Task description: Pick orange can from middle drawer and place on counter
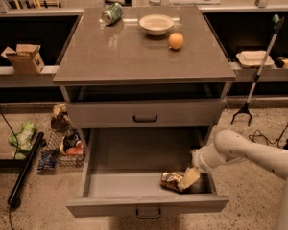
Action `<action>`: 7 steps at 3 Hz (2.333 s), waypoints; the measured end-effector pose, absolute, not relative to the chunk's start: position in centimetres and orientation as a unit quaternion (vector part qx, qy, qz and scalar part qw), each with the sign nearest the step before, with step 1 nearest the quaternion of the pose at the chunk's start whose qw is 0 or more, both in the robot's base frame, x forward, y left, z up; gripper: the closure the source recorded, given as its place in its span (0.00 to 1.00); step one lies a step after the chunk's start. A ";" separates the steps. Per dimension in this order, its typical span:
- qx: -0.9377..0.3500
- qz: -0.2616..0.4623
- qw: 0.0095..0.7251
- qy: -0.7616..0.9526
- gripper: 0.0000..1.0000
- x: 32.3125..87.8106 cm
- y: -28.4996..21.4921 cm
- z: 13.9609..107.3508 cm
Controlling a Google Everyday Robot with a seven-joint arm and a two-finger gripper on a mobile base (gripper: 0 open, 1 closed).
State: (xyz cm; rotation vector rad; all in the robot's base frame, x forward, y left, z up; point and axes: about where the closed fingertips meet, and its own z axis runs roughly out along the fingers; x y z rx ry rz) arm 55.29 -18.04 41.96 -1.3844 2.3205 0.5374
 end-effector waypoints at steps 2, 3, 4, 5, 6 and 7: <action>-0.501 0.173 0.186 0.827 0.00 55.9 -17.8 39.0; -0.507 0.168 0.181 0.825 0.00 56.0 -17.0 37.9; -0.512 0.168 0.173 0.825 0.00 55.9 -16.3 37.0; -0.514 0.164 0.165 0.826 0.18 55.9 -15.8 36.5; -0.514 0.164 0.164 0.826 0.42 55.8 -15.8 36.5; -0.516 0.159 0.168 0.825 0.64 55.8 -15.8 36.7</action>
Offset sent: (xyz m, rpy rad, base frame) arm 0.0107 0.0058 -0.0416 -0.0851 -0.0319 0.0114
